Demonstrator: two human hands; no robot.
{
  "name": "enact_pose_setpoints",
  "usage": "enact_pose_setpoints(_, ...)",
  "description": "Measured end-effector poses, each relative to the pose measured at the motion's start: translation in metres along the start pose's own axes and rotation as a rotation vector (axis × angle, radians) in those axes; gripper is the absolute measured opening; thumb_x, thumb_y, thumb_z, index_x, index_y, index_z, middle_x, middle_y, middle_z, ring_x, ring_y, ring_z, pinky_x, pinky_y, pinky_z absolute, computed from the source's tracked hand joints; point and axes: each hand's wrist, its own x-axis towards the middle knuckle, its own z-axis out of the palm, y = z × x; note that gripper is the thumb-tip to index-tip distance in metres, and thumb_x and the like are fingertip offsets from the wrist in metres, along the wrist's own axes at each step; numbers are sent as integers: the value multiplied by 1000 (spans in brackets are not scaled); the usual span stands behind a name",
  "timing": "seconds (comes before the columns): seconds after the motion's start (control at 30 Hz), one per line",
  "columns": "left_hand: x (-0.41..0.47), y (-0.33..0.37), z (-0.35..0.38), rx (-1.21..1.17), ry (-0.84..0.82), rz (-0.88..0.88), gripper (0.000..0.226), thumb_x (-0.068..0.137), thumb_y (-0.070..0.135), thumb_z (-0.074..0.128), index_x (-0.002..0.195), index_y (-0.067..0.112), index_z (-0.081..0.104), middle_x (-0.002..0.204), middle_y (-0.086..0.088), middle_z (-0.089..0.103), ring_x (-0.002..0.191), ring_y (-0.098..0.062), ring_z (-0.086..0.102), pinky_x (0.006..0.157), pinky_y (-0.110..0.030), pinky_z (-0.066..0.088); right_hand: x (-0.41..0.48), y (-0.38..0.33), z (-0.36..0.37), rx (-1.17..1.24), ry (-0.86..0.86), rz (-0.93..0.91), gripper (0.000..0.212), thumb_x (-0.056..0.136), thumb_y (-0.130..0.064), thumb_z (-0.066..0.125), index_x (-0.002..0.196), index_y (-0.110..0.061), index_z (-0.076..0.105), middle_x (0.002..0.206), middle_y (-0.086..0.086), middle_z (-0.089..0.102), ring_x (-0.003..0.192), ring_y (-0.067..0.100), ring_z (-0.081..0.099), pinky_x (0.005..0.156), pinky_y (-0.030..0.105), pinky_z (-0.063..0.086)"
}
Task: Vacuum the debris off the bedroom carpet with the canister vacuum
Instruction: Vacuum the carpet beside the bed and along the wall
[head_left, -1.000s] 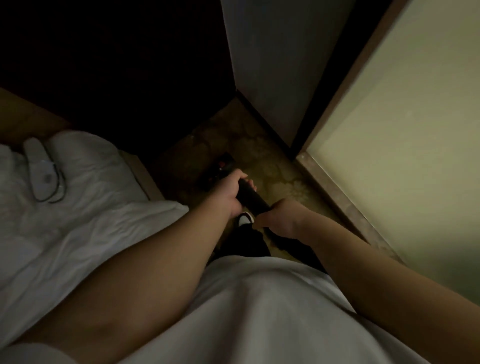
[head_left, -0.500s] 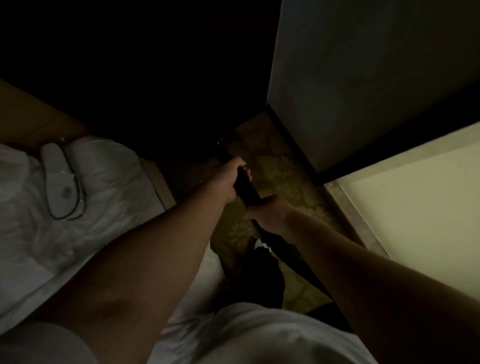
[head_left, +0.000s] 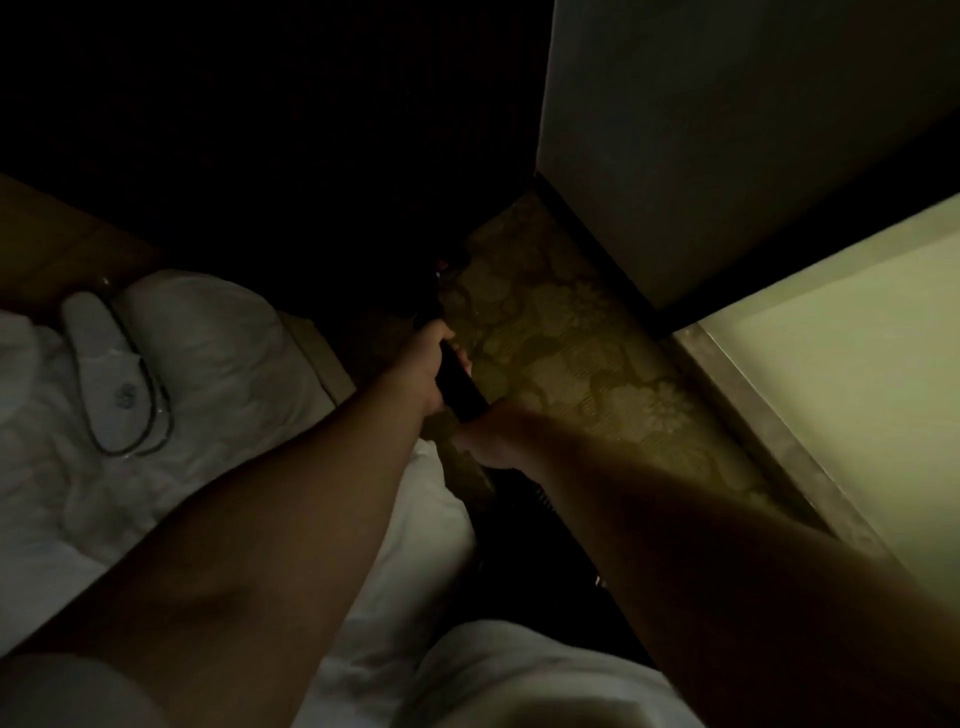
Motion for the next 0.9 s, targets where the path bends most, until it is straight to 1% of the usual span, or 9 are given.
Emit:
enact_pose_setpoints(0.1, -16, -25, 1, 2, -42, -12, 25, 97, 18, 53, 73, 12, 45, 64, -1, 44, 54, -15, 46, 57, -31, 46, -24, 22, 3, 10, -23, 8, 22, 105, -26, 59, 87, -13, 57, 77, 4, 54, 74, 20, 57, 63, 29, 43)
enact_pose_setpoints(0.17, -27, -48, 8, 23, -122, -64, 30, 97, 18, 51, 69, 13, 42, 58, -1, 44, 54, -16, 45, 59, -31, 45, -38, 47, 10, 74, -59, 100, 11, 103, -23, 60, 105, -13, 64, 75, 4, 55, 64, 17, 53, 56, 26, 41)
enact_pose_setpoints(0.2, -33, -58, 11, 56, -158, -104, 31, 97, 19, 51, 68, 13, 42, 55, -2, 45, 55, -18, 45, 60, -31, 45, -44, 58, 15, 98, -57, 148, 14, 100, -23, 63, 111, -15, 65, 77, 5, 58, 64, 17, 54, 57, 26, 43)
enact_pose_setpoints(0.3, -48, -71, 18, 108, -211, -176, 31, 96, 19, 52, 67, 13, 43, 54, -3, 46, 56, -20, 47, 64, -33, 47, -53, 78, 21, 135, 42, 249, 22, 89, -29, 73, 102, -12, 69, 87, 8, 69, 72, 22, 65, 64, 31, 53)
enact_pose_setpoints(0.43, -48, -43, 26, 182, -253, -172, 26, 95, 16, 50, 71, 14, 43, 63, -3, 45, 59, -20, 47, 66, -35, 48, -55, 54, 7, 233, 38, 292, 13, 91, -24, 72, 89, -12, 67, 86, 9, 68, 79, 26, 66, 70, 34, 53)
enact_pose_setpoints(0.57, -42, 2, 27, 212, -280, -167, 28, 96, 13, 47, 69, 14, 42, 58, -3, 43, 56, -19, 45, 64, -33, 46, -56, 14, -14, 306, 11, 275, 15, 97, -15, 66, 86, -8, 60, 76, 12, 61, 57, 22, 59, 41, 19, 47)
enact_pose_setpoints(0.77, -46, 4, 36, 283, -275, -182, 26, 94, 11, 47, 69, 14, 41, 57, -3, 43, 56, -19, 45, 66, -33, 46, -67, 14, -15, 405, 15, 302, 18, 100, -13, 63, 84, -8, 57, 74, 12, 60, 56, 21, 58, 37, 18, 46)
enact_pose_setpoints(0.83, -51, -10, 41, 317, -266, -207, 27, 93, 12, 48, 67, 14, 42, 56, -3, 45, 57, -19, 46, 69, -34, 46, -72, 28, -8, 411, 21, 323, 15, 95, -17, 67, 85, -7, 63, 73, 11, 64, 57, 23, 62, 44, 21, 50)
enact_pose_setpoints(0.9, -59, -24, 48, 339, -248, -218, 25, 92, 14, 50, 68, 13, 43, 58, -3, 47, 58, -20, 48, 70, -35, 48, -78, 45, -8, 404, 39, 334, 15, 89, -22, 72, 87, -8, 68, 77, 11, 68, 68, 27, 66, 63, 32, 58)
